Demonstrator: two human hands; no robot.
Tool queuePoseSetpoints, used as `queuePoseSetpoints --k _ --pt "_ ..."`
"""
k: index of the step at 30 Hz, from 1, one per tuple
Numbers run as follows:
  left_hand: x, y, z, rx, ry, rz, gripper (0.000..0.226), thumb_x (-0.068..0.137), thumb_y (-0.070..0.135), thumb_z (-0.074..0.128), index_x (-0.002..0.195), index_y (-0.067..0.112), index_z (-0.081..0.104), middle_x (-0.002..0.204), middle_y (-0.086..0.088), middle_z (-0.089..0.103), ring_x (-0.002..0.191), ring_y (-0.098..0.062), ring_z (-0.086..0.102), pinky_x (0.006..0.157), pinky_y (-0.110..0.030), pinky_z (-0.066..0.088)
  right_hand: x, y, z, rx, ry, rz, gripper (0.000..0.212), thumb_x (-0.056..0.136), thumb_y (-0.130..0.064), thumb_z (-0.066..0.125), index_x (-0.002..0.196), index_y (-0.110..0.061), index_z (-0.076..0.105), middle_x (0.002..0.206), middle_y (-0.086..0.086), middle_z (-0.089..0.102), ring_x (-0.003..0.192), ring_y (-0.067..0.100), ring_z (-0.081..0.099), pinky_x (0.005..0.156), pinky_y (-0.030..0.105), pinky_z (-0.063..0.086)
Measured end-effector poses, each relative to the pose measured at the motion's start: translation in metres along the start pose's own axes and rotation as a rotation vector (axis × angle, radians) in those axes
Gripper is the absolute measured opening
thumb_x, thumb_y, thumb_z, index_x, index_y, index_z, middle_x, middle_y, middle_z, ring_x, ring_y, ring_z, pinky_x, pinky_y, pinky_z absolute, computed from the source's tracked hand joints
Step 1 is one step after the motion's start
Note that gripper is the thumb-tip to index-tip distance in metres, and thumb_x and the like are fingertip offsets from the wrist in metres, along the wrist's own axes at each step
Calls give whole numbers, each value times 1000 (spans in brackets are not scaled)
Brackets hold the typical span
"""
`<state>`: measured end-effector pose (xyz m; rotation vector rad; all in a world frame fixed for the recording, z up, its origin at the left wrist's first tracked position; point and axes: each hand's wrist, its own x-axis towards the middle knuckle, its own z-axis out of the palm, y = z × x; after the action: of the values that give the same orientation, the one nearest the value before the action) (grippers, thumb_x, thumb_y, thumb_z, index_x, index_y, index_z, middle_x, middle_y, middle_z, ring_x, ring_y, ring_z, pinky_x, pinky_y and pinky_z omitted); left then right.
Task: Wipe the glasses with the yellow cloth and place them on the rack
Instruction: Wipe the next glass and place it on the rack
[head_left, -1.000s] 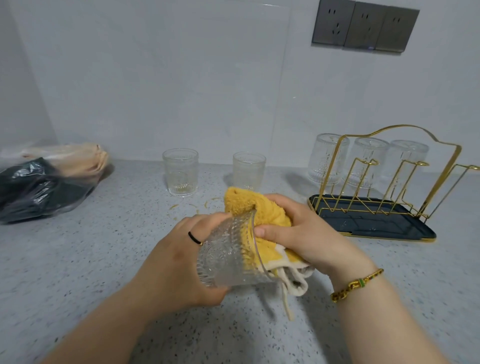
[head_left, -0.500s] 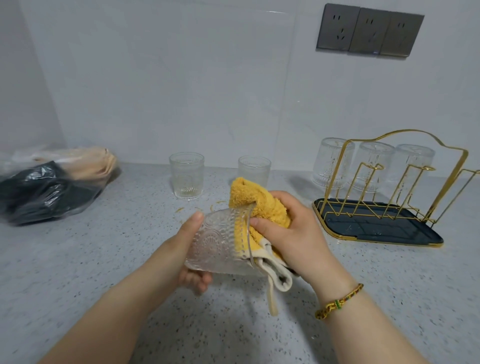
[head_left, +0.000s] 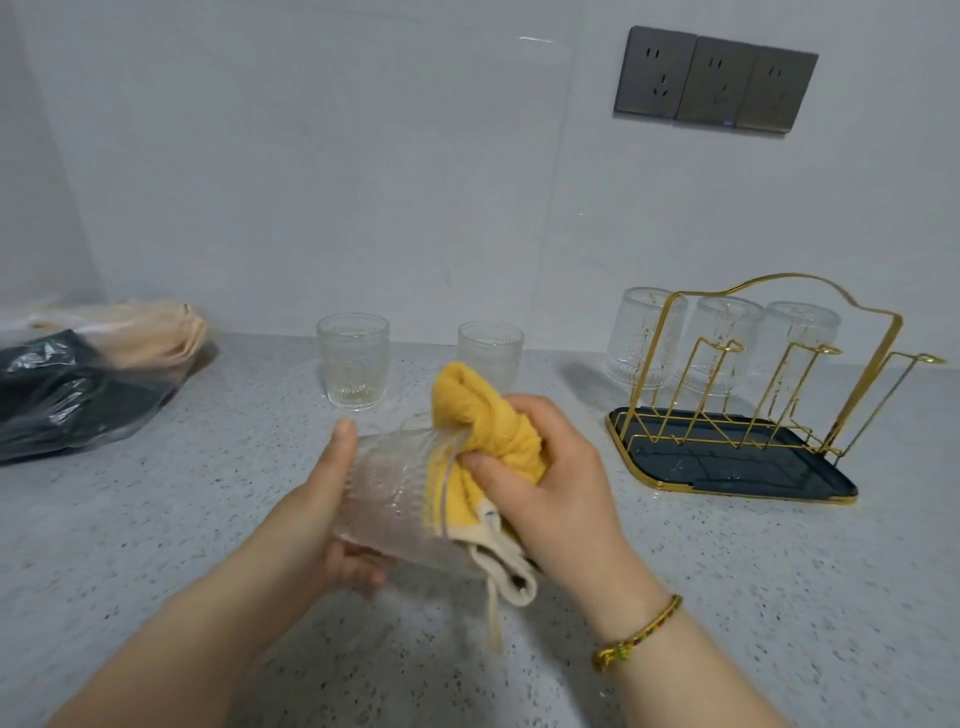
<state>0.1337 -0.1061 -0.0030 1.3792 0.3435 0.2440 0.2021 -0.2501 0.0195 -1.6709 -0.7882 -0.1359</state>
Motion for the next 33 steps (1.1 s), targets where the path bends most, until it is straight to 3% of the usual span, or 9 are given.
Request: queuePoseSetpoints --k 5,10,14,18,21,24,27,30,33 --pt "4 -4 2 -76 85 92 43 88 46 35 71 10 51 38 -1 47 31 -11 44 32 -18 35 -1 0 2 106 6 105 24 72 -18 72 80 -31 55 73 -12 61 65 -2 57 61 11 46" --pt "4 -6 3 -48 80 178 44 69 53 39 91 21 61 70 1 68 61 -13 63 50 -30 48 1 5 4 516 -27 577 12 79 -16 65 70 -16 57 65 1 60 54 10 56 52 21 45" --pt "4 1 -1 -51 92 11 59 84 58 29 87 9 61 63 -12 64 49 -26 57 35 -27 47 0 5 4 204 -9 246 17 75 -16 70 76 -26 56 71 -9 60 60 0 55 57 12 46" --pt "3 -2 2 -65 122 -42 48 80 52 45 76 7 60 60 -14 63 51 -28 57 50 -32 45 -2 3 4 -4 -86 4 27 67 -23 72 79 -38 53 74 -20 61 72 -4 56 65 12 46" --pt "3 -6 6 -103 178 116 33 85 46 50 81 16 62 72 -6 71 64 -22 64 65 -35 48 1 0 1 215 -17 245 18 75 -13 70 80 -25 57 75 -7 63 67 3 59 63 17 49" --pt "2 -7 6 -12 173 293 44 58 58 56 96 34 61 105 -5 66 94 -23 62 88 -45 47 2 3 3 534 -25 554 10 81 -17 63 73 -13 57 62 0 60 51 8 57 50 15 47" --pt "1 -7 6 -85 127 186 38 65 52 64 97 31 60 97 -4 66 84 -20 64 67 -35 51 2 9 6 423 13 519 12 80 -16 64 73 -11 56 64 3 58 52 9 53 51 17 44" --pt "1 -4 7 -80 6 -66 60 66 63 41 90 11 60 68 -11 66 53 -21 61 40 -24 47 3 7 2 147 26 186 18 75 -11 68 77 -25 56 69 -9 60 60 -3 55 59 12 45" --pt "0 -4 6 -54 1 -195 56 86 57 35 79 4 53 40 -8 50 29 -16 46 31 -16 39 1 3 0 2 -27 35 30 73 -9 70 79 -33 53 70 -13 59 65 -7 55 59 8 44"
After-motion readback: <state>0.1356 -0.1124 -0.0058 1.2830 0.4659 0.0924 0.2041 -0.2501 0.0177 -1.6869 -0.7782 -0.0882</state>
